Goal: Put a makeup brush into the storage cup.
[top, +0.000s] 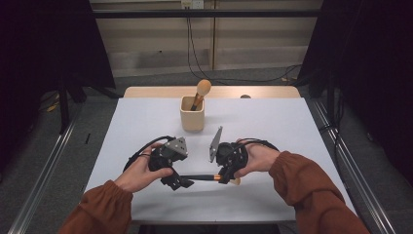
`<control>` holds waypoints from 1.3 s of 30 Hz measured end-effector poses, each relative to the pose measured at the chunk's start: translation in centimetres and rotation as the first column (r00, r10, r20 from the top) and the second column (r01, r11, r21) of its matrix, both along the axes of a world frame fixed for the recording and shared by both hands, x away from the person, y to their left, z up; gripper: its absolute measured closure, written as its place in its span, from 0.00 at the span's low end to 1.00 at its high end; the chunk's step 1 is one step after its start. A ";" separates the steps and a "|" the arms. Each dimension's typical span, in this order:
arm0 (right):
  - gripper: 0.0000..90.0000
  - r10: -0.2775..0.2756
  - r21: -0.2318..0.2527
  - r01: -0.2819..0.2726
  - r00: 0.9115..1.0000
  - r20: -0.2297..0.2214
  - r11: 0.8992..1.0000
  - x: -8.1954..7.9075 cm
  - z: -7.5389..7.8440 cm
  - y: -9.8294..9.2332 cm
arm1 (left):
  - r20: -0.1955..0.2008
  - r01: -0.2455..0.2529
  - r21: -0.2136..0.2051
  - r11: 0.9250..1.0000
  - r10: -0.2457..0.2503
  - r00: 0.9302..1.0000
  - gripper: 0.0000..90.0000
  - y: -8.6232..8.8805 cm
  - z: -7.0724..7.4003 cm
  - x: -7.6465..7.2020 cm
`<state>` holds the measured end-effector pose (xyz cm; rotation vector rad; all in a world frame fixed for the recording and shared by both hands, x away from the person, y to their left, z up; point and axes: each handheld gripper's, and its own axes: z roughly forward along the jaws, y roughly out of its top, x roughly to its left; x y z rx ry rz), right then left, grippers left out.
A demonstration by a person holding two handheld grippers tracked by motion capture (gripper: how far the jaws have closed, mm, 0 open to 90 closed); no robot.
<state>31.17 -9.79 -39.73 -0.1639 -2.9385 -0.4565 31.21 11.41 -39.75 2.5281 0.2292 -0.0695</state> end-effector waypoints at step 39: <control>0.83 0.024 0.036 -0.024 1.000 -0.011 0.999 0.1 -0.4 0.9 | -0.093 0.079 -0.019 0.997 -0.080 0.992 0.41 -2.1 -1.8 0.4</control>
